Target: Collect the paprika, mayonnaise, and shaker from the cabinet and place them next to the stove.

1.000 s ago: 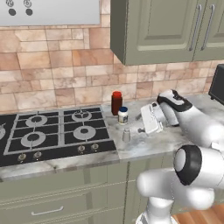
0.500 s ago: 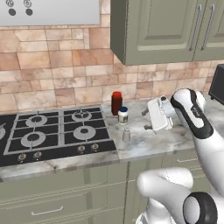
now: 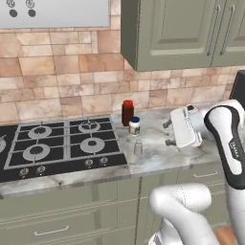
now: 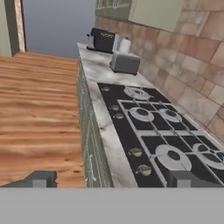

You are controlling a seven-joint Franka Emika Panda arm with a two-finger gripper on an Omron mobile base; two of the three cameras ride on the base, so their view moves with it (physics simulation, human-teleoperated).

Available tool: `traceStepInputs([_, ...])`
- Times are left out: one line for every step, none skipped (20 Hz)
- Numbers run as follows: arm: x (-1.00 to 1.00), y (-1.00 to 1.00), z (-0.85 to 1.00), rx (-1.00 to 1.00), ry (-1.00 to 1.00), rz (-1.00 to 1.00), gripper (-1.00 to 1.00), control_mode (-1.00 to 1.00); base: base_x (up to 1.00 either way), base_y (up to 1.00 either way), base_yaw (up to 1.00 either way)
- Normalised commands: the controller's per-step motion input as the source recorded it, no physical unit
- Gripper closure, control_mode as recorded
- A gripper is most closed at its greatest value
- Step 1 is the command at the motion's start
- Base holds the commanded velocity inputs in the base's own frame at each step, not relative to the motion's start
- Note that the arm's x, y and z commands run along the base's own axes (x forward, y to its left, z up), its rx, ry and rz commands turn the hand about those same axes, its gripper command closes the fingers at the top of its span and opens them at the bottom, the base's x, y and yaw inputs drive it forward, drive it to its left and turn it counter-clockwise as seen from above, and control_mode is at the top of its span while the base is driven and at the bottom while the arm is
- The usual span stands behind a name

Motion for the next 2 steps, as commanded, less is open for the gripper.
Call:
traceStepInputs([-0.69, 0.01, 0.20, 0.00, -0.02, -0.04, -1.00, -1.00, 0.00, 0.00, 0.00])
traceStepInputs([-0.69, 0.00, 0.20, 0.00, -0.03, -0.04, -1.00, -1.00, 0.00, 0.00, 0.00])
